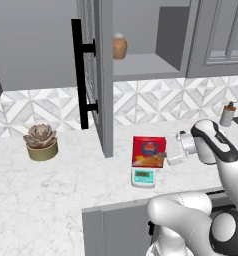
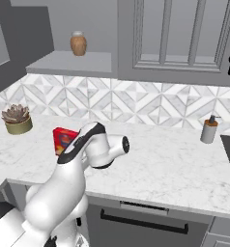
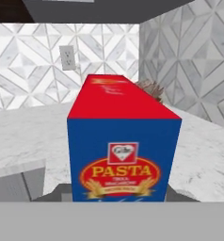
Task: Pick the boxed food and place it on the digital scale for weighing, and close the cabinet.
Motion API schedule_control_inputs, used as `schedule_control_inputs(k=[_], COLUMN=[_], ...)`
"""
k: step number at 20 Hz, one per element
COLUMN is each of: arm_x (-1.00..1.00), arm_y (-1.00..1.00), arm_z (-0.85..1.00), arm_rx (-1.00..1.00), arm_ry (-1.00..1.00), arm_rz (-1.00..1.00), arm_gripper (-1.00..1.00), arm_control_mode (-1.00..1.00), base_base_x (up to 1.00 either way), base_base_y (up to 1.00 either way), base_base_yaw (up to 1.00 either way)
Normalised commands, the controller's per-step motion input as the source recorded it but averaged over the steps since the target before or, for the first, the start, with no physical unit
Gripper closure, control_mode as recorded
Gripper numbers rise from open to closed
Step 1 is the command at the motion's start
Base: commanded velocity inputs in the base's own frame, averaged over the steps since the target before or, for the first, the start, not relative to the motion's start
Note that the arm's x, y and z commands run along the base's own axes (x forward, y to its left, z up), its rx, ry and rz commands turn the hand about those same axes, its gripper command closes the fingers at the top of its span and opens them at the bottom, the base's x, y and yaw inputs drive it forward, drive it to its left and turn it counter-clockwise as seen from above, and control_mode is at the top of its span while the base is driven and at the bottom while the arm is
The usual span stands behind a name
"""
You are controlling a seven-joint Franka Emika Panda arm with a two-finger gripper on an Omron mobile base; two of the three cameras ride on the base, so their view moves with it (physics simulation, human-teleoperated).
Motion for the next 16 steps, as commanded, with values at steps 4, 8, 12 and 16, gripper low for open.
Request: schedule_control_inputs(k=[4, 8, 12, 16], arm_x=[0.38, 0.43, 0.26, 0.02], arm_y=[0.00, 0.00, -0.16, -0.05], arm_z=[-0.06, -0.07, -0.04, -0.16], arm_rx=[0.00, 0.00, 0.00, 0.00], arm_ry=[-0.01, 0.00, 0.00, 0.00], arm_rz=[0.00, 0.00, 0.00, 0.00], arm_gripper=[1.00, 1.00, 1.00, 1.00], arm_control_mode=[-1.00, -1.00, -1.00, -1.00], base_base_x=[0.00, 0.00, 0.00, 0.00], base_base_y=[0.00, 0.00, 0.00, 0.00], base_base_yaw=[0.00, 0.00, 0.00, 0.00])
